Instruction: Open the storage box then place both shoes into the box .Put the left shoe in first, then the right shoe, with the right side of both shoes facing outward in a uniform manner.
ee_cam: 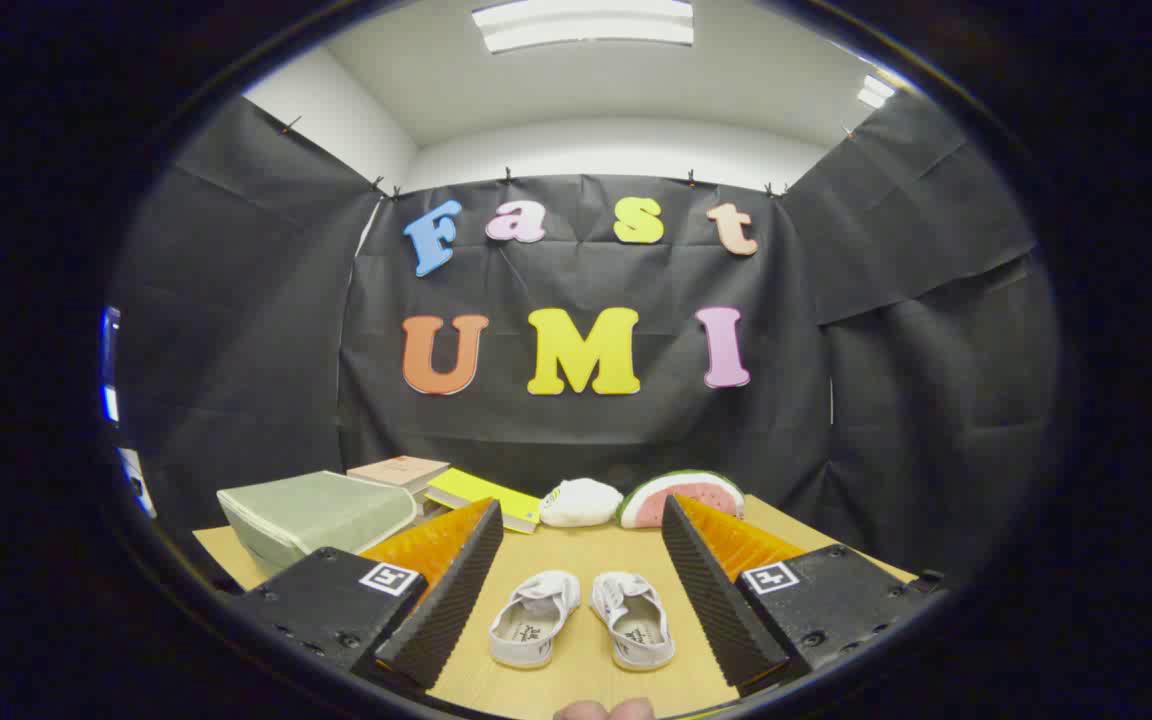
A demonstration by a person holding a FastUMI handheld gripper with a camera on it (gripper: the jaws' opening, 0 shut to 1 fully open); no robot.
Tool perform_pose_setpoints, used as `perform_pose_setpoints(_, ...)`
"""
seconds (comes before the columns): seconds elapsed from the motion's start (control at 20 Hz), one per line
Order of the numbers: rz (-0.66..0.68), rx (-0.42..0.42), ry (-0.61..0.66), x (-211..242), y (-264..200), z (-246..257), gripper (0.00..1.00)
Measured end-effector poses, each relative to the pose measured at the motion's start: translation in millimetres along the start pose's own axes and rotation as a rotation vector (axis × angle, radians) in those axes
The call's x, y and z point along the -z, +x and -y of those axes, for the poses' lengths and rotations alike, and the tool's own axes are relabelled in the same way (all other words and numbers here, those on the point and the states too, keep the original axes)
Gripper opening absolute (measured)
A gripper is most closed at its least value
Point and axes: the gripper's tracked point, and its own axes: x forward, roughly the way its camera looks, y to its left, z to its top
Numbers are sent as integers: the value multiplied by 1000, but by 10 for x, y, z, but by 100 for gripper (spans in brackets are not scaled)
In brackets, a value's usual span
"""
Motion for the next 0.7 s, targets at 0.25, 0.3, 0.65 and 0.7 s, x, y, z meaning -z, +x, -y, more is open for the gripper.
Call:
perform_pose_setpoints(0.25,-14,-17,7,55,62,29,100)
perform_pose_setpoints(0.3,-18,-22,10,63,83,38,100)
perform_pose_setpoints(0.65,-63,-73,25,171,195,29,100)
perform_pose_setpoints(0.7,-70,-81,28,190,208,28,100)
